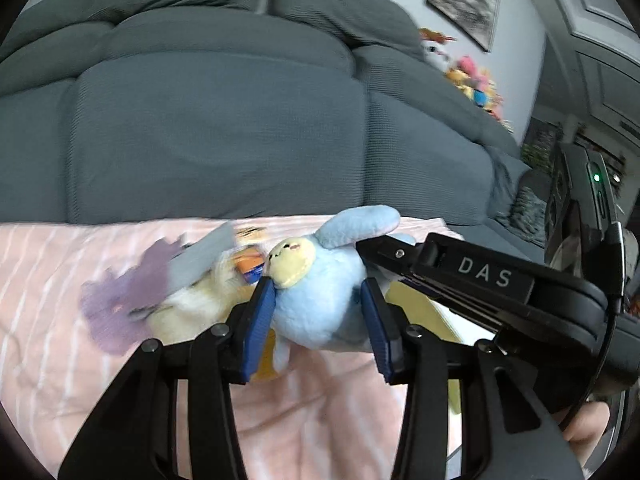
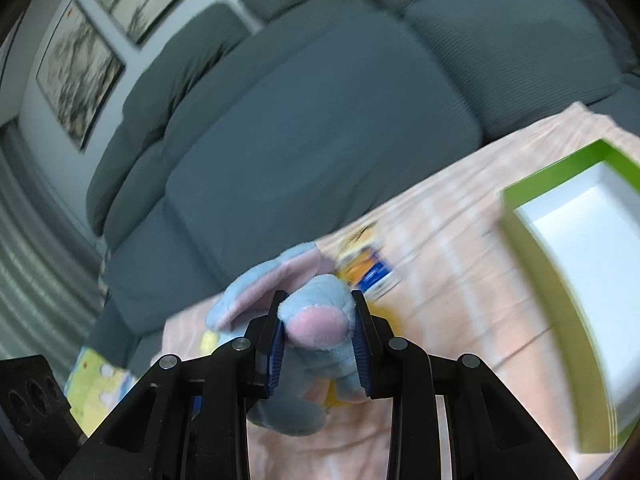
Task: Organize soft objects
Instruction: 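Carry the elephant over the green box and open the right tool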
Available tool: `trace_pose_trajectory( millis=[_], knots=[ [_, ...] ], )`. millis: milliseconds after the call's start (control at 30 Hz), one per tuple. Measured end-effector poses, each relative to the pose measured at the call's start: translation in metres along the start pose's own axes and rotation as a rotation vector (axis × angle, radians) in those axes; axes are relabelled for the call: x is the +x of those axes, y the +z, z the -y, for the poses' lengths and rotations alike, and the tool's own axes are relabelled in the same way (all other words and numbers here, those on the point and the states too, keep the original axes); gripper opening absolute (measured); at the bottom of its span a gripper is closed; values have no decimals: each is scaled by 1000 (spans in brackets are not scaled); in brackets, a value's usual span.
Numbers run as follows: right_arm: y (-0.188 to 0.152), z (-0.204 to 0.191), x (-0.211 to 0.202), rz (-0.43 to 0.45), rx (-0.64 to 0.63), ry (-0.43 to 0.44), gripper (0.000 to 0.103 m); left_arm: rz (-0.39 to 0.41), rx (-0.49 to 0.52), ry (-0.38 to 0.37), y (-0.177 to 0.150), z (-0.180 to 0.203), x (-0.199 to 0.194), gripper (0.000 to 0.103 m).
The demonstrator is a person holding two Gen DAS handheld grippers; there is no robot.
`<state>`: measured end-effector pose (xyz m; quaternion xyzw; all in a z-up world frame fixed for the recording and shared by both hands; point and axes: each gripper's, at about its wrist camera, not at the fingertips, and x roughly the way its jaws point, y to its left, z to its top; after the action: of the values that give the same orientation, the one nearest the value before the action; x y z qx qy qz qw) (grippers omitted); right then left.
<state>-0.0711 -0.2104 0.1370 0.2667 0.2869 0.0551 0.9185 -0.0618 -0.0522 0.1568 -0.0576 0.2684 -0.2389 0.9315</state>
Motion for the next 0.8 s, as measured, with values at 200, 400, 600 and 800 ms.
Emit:
trace_pose_trajectory(
  millis=[200, 400, 600, 800],
  knots=[
    [14, 42, -37, 98, 73, -101, 32, -4, 99, -79, 6, 41, 30, 43],
    [24, 85, -61, 136, 134, -170, 32, -56, 126, -168, 5, 71, 59, 42],
    [29, 128, -76, 158, 230, -269, 32, -136, 161, -245, 2, 107, 97, 42],
    [29, 170, -85, 162, 338, -327, 32, -173, 224, -289, -7, 139, 124, 42]
  ],
)
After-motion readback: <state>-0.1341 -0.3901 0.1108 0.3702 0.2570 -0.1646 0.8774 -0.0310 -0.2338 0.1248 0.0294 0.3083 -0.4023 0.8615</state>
